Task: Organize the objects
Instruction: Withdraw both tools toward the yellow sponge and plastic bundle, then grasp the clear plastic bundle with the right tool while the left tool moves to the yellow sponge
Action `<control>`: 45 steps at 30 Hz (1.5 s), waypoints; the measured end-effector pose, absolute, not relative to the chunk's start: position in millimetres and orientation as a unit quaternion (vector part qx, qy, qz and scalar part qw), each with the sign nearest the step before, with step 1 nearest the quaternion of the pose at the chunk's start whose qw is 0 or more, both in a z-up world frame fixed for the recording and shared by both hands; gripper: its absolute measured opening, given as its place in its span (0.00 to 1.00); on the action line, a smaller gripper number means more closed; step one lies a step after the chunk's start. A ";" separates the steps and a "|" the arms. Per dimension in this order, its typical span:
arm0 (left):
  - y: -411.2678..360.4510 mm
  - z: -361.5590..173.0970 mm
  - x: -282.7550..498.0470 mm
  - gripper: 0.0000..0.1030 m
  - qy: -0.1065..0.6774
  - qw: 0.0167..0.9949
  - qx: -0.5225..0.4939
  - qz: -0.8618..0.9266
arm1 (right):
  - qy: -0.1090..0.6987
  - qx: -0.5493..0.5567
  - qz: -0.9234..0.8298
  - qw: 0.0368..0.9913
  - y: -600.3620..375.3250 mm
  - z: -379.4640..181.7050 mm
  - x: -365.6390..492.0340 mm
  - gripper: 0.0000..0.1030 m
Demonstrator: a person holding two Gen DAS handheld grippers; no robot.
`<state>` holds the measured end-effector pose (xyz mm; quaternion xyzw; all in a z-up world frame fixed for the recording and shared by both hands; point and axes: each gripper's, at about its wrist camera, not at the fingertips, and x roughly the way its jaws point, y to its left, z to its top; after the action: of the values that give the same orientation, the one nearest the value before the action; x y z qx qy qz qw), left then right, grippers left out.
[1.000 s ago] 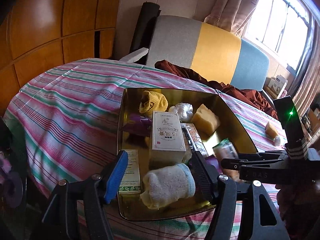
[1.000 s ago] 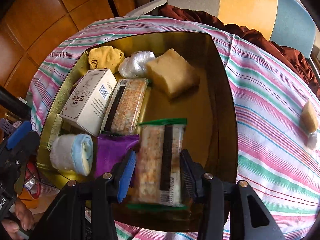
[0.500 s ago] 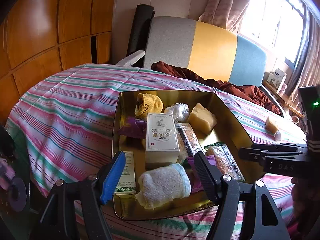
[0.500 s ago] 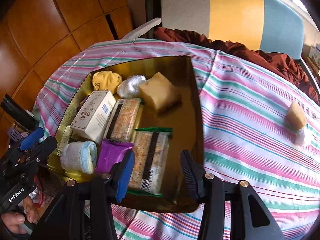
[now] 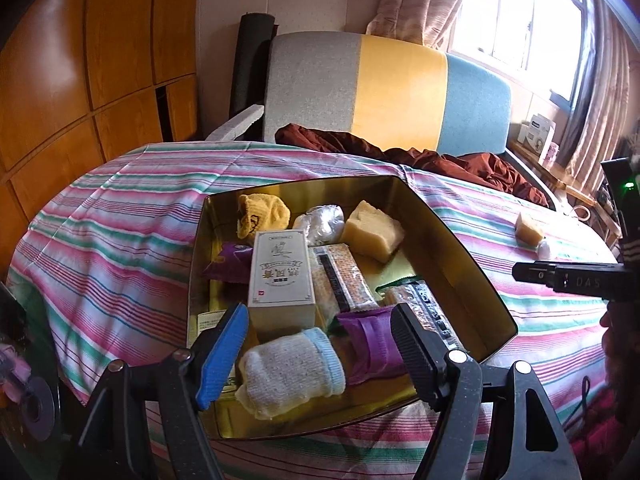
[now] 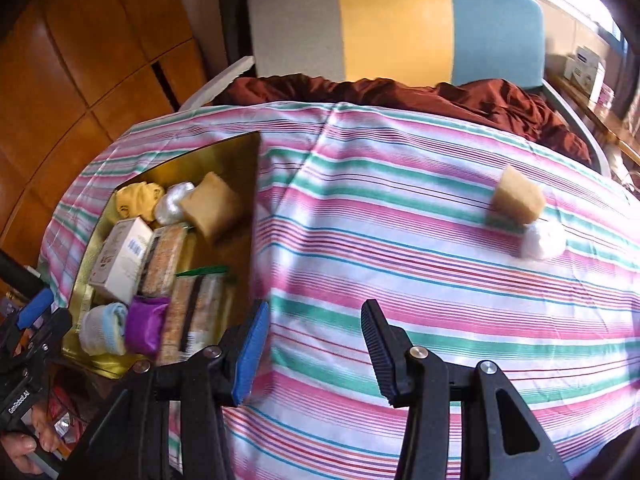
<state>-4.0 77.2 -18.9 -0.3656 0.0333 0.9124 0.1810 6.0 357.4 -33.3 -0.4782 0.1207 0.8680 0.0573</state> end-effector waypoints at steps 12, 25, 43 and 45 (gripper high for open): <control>123.9 -16.3 1.2 0.75 0.076 0.224 -0.363 0.901 | 0.176 -0.477 0.849 0.142 446.7 -44.5 30.7 0.49; 180.7 -13.0 10.8 0.76 0.102 0.289 -0.356 0.883 | 0.230 -0.462 0.824 0.234 543.3 -48.9 39.6 0.62; 204.6 -22.2 5.7 0.76 0.112 0.303 -0.378 0.868 | 0.193 -0.507 0.811 0.219 584.2 -89.1 -25.0 0.72; 208.8 -22.6 5.1 0.76 0.116 0.304 -0.380 0.866 | 0.195 -0.519 0.808 0.200 584.4 -95.5 -27.6 0.64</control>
<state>5.1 208.8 -22.6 -0.3803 0.1157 0.8656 0.3044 -27.6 584.4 -95.5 -0.5188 0.1951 0.8079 0.2001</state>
